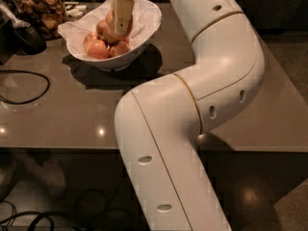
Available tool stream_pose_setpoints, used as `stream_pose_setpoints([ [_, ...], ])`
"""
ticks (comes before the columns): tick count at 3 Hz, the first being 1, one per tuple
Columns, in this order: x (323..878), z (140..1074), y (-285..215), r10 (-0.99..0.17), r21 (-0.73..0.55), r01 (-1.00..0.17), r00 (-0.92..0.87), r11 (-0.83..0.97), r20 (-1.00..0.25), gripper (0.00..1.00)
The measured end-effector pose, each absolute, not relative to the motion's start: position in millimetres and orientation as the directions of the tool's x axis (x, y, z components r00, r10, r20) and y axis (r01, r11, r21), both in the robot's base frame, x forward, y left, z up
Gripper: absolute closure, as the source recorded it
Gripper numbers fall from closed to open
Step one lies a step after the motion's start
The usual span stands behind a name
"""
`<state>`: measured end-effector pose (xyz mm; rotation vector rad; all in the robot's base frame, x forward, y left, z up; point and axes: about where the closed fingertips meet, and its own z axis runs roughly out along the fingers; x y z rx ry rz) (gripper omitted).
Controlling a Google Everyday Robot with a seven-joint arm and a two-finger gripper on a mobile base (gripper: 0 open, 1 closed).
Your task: Pick apple from white bowl
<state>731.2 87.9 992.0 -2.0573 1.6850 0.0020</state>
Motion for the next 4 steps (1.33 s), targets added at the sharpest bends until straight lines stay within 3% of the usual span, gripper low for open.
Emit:
stream_pose_setpoints([
  [4,678,1046,123,-0.797,-0.362,-0.91,0.369,-0.204,-0.478,1.0],
])
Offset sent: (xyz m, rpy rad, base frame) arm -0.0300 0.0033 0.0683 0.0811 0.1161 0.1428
